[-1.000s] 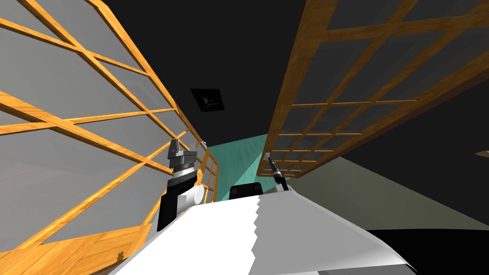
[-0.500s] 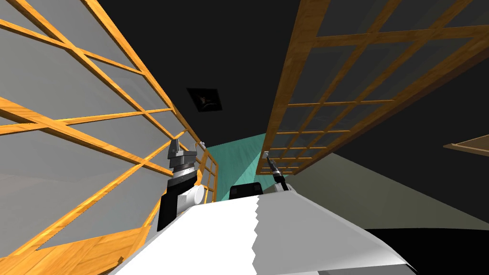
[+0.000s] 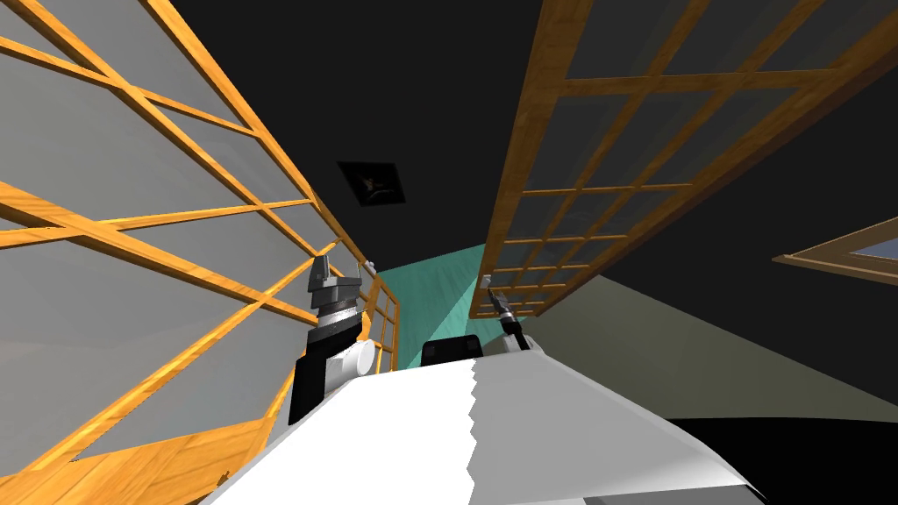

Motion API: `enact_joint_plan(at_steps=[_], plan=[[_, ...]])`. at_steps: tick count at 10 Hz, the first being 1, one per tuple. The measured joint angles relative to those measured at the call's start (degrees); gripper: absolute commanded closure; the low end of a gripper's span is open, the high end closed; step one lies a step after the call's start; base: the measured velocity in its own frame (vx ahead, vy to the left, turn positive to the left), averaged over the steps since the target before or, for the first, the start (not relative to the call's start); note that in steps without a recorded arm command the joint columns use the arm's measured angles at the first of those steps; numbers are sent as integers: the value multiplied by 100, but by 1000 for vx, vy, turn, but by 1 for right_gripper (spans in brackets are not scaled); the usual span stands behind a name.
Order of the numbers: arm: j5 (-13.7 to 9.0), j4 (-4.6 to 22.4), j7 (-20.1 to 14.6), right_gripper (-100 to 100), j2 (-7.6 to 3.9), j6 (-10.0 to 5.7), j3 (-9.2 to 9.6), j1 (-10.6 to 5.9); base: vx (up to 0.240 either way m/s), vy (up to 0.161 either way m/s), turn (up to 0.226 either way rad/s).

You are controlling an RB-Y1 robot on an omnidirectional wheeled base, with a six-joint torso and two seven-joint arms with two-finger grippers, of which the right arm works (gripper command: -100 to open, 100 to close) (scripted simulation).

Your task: Push the door open

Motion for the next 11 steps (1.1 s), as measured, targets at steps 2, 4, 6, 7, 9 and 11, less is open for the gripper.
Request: enact_joint_plan(at_steps=[2,4,6,7,9,11], plan=[[61,37,266,-100,-9,5,13,-41,-24,15,-55],[149,103,578,-100,-24,7,31,-102,-39,19,-76],[211,115,850,-100,-34,23,46,-126,-33,31,-79],[257,171,1016,-100,-42,23,54,-176,-27,24,-35],[315,177,1250,-100,-51,42,69,-196,-34,21,-75],[406,168,1556,-100,-61,82,92,-220,-46,28,-89]])
